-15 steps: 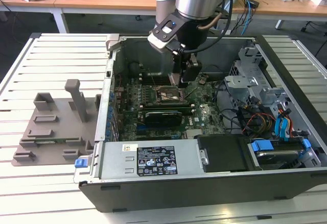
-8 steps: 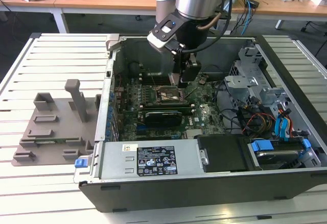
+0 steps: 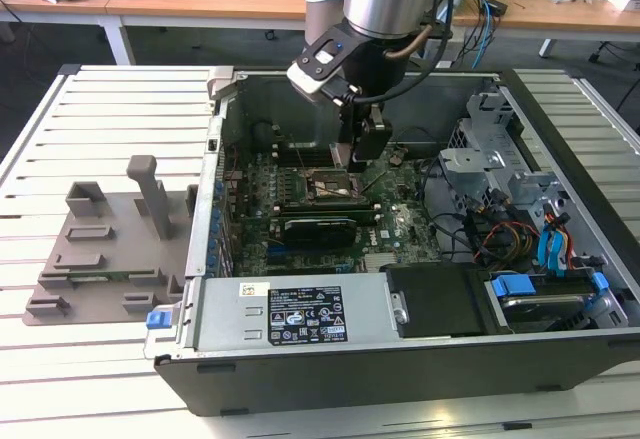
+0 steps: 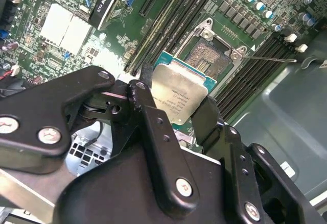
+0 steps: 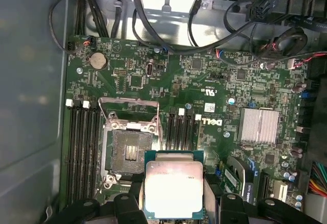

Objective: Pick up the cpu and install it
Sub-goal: 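Place the cpu into insertion slot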

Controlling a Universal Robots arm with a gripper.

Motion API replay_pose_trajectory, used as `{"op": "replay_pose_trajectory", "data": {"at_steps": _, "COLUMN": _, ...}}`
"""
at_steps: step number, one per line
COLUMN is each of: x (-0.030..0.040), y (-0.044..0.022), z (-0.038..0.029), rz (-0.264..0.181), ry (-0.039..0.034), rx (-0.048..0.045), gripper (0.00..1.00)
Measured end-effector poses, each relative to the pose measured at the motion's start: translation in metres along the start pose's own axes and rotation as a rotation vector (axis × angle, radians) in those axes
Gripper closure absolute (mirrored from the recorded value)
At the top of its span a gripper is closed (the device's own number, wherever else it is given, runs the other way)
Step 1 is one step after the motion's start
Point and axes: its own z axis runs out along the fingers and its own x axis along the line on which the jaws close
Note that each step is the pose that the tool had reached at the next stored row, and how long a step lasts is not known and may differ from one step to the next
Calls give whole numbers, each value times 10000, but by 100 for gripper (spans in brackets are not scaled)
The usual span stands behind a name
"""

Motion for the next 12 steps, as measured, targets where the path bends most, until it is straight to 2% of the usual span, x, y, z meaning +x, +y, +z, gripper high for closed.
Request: {"op": "replay_pose_trajectory", "data": {"at_steps": 12, "x": 0, "y": 1, "z": 10, "rz": 539, "ry": 30, "rx": 5, "gripper": 45}}
